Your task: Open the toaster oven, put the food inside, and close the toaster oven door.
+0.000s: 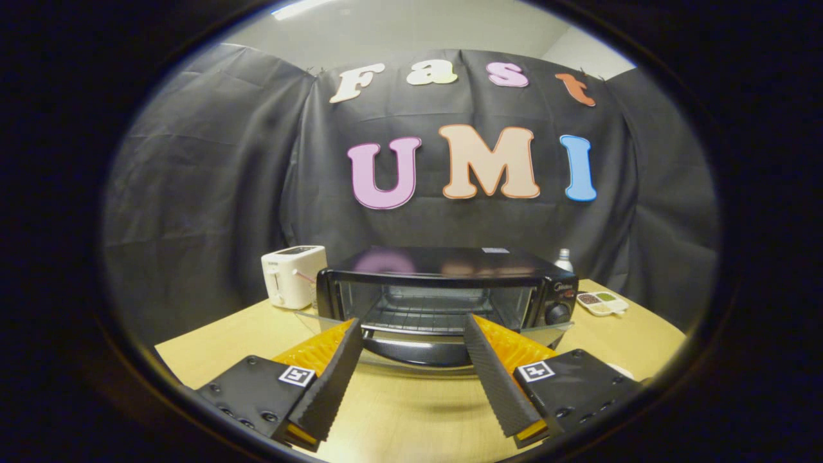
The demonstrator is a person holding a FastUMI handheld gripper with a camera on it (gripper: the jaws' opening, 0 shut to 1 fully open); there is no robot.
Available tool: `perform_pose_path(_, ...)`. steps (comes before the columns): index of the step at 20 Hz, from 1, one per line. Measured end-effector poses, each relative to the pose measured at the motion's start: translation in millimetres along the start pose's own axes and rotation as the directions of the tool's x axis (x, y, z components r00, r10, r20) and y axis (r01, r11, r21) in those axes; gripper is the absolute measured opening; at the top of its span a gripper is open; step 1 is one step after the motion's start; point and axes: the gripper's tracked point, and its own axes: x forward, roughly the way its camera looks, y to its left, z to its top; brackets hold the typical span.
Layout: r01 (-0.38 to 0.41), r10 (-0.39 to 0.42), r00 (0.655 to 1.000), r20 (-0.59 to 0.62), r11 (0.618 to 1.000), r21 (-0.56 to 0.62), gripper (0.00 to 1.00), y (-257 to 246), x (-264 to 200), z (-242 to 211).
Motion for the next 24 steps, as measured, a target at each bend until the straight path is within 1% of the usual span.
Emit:
perform_pose_path(7,0.023,-0.023,1.000,-0.007,1.000,0.004,0.99,2,-29,-29)
perform_pose_path(12,0.050,-0.049,0.999,-0.016,0.997,0.063,0.98,-1,-43,-48)
perform_pose_path(18,0.070,-0.067,0.997,-0.045,0.994,0.078,0.98,-1,-51,-66)
perform_pose_path(24,0.070,-0.061,0.995,-0.085,0.992,0.106,0.97,-3,-56,-80)
